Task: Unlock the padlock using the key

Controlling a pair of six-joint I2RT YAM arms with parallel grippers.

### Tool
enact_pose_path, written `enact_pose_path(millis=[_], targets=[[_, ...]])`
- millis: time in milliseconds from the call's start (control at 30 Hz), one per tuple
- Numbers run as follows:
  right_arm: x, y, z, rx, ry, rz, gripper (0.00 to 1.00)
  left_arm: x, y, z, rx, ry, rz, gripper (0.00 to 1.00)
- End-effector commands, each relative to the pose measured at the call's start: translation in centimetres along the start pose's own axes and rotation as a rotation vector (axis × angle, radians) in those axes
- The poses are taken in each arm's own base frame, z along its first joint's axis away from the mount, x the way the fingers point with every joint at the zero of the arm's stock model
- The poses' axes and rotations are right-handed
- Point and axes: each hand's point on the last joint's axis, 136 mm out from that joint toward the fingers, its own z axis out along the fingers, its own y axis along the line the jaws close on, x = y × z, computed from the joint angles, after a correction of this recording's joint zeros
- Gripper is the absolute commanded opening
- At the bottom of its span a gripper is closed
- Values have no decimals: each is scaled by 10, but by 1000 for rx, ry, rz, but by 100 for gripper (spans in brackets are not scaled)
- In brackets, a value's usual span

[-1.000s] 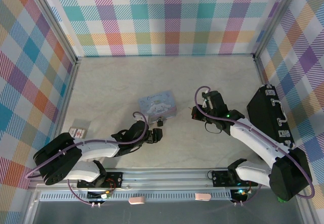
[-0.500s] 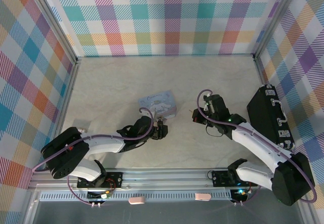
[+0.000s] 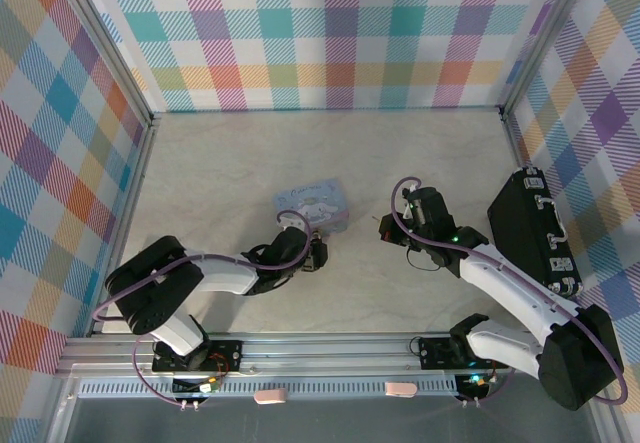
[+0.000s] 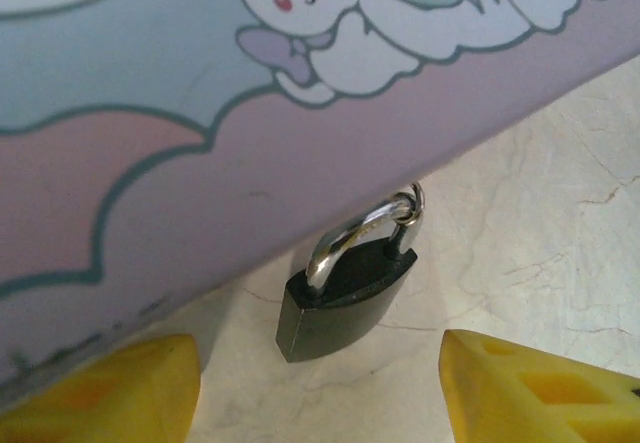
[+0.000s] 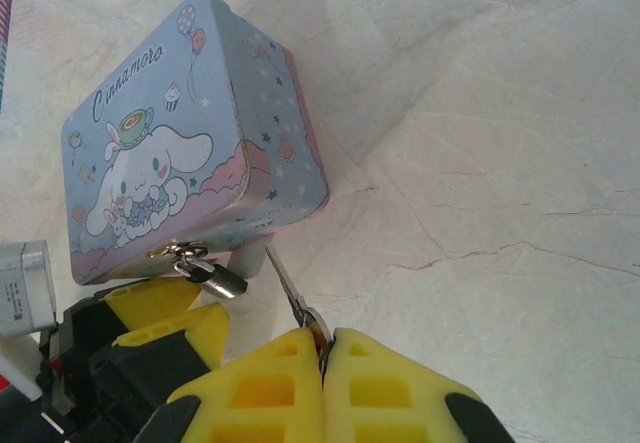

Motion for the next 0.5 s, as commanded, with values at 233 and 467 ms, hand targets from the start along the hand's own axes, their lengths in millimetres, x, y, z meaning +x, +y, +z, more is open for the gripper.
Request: enact_pose_path(millis=[233,467], targets=[[9,0,13,-3,37,-3,0,-29,-10,29,69,-27,-82,59],[9,4,17,-13,55,-5,0,-37,-7,34,83,-28,-95,53]])
